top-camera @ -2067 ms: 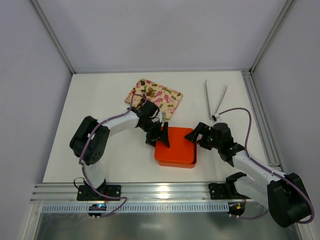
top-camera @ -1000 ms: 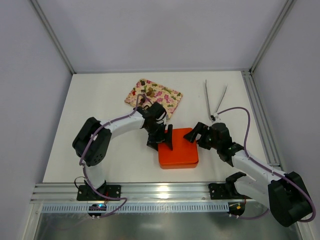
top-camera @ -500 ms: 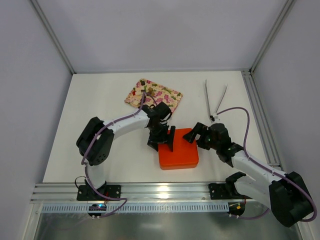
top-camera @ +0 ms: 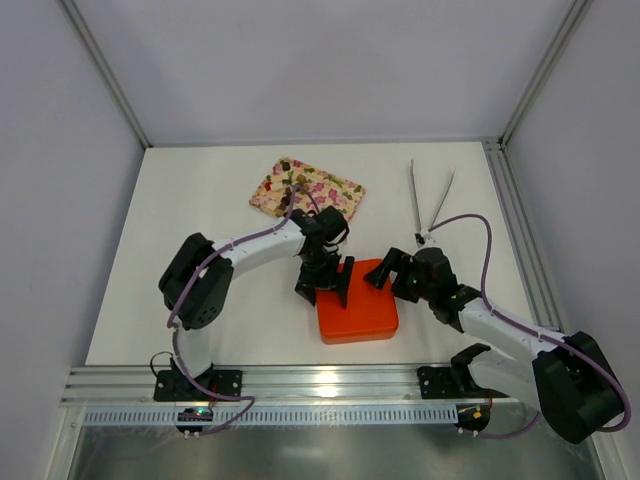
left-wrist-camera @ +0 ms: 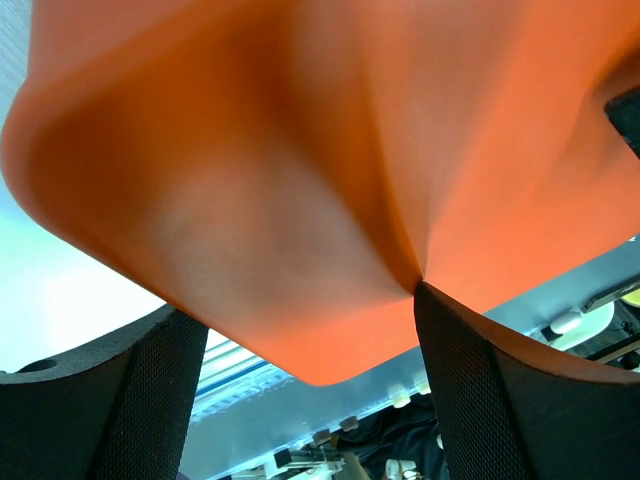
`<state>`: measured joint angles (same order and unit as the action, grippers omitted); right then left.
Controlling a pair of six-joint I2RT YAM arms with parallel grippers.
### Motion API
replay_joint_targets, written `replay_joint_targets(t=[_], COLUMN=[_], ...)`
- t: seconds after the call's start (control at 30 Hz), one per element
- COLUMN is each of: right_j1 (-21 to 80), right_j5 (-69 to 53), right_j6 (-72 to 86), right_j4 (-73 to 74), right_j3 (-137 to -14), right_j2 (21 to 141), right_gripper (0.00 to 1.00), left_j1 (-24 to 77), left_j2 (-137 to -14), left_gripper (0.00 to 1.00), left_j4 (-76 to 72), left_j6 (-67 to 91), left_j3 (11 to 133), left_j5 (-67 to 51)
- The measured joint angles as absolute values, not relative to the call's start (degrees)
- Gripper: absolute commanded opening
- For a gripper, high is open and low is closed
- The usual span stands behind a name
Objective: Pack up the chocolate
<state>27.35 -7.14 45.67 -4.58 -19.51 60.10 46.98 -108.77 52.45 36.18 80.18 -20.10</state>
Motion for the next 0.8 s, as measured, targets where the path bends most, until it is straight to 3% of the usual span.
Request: replay_joint_targets(t=[0.33, 0.8], right_j1=[28.1, 26.8], right_j5=[-6.0, -8.8], right_j6=[45.4, 45.0], right_j4=[-2.9, -2.0], right_j3=[-23.0, -24.9], right_j2=[62.0, 61.1], right_gripper=[0.93, 0.98], left_j1=[47.4, 42.5], left_j2=[-109.0, -104.6], left_gripper=[0.93, 0.98], left_j4=[53.5, 48.4], left_j6=[34.2, 32.5], left_j3=[80.9, 77.8], left_j5=[-19.6, -23.0])
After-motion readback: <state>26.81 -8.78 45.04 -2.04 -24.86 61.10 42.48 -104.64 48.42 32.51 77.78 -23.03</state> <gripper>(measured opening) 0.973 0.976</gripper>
